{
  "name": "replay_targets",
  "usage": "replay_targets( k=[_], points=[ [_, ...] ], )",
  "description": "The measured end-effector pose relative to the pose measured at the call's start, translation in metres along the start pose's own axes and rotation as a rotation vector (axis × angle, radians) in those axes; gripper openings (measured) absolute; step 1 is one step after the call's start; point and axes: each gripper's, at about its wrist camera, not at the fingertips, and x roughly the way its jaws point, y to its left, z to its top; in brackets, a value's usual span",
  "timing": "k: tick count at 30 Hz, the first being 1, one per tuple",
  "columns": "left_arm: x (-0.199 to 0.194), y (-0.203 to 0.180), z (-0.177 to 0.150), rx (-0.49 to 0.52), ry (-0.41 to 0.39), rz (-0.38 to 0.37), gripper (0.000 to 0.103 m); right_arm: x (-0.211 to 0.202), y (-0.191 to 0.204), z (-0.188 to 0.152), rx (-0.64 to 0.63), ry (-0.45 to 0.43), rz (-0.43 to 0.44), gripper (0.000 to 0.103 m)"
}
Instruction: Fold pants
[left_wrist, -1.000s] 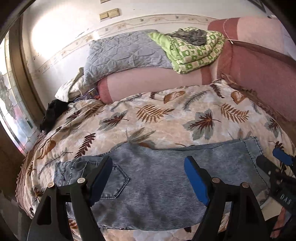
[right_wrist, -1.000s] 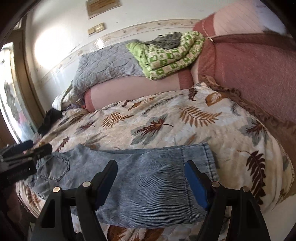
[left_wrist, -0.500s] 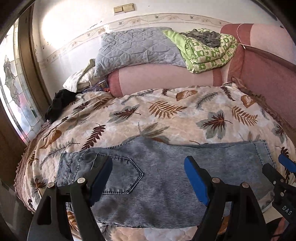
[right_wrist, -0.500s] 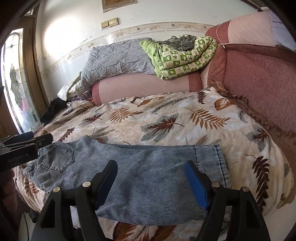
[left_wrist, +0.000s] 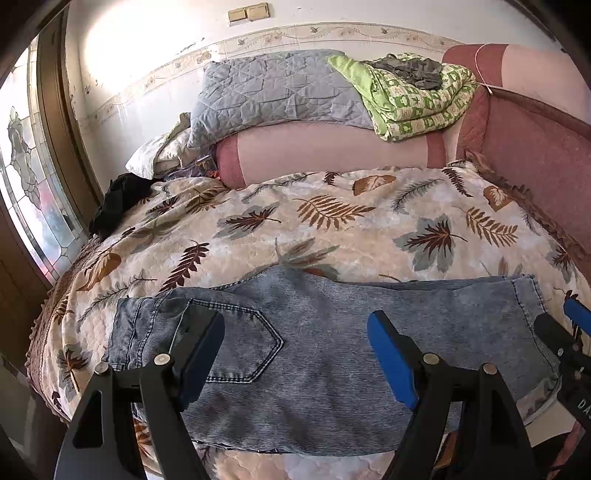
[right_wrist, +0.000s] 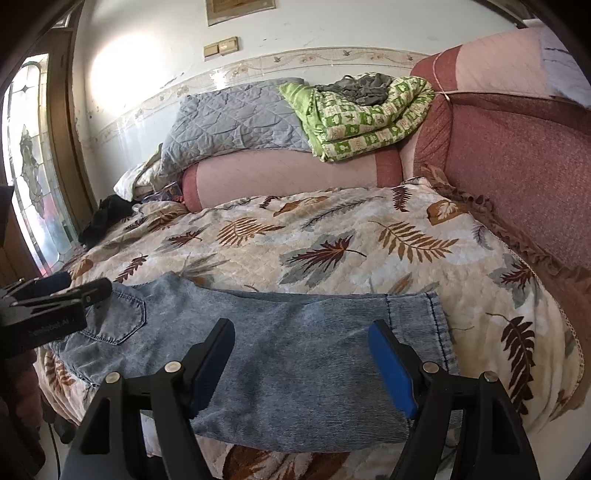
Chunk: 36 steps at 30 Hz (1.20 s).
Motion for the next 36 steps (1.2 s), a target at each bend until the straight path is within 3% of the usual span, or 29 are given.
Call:
replay_targets(
  k=[36],
  points=[
    [0.0067,-0.0095,-0.0061,0.002,0.015,0.005,0.080,0.0020,-0.0026,-0.0002,0.014,0.006,-0.005,0.078]
  ],
)
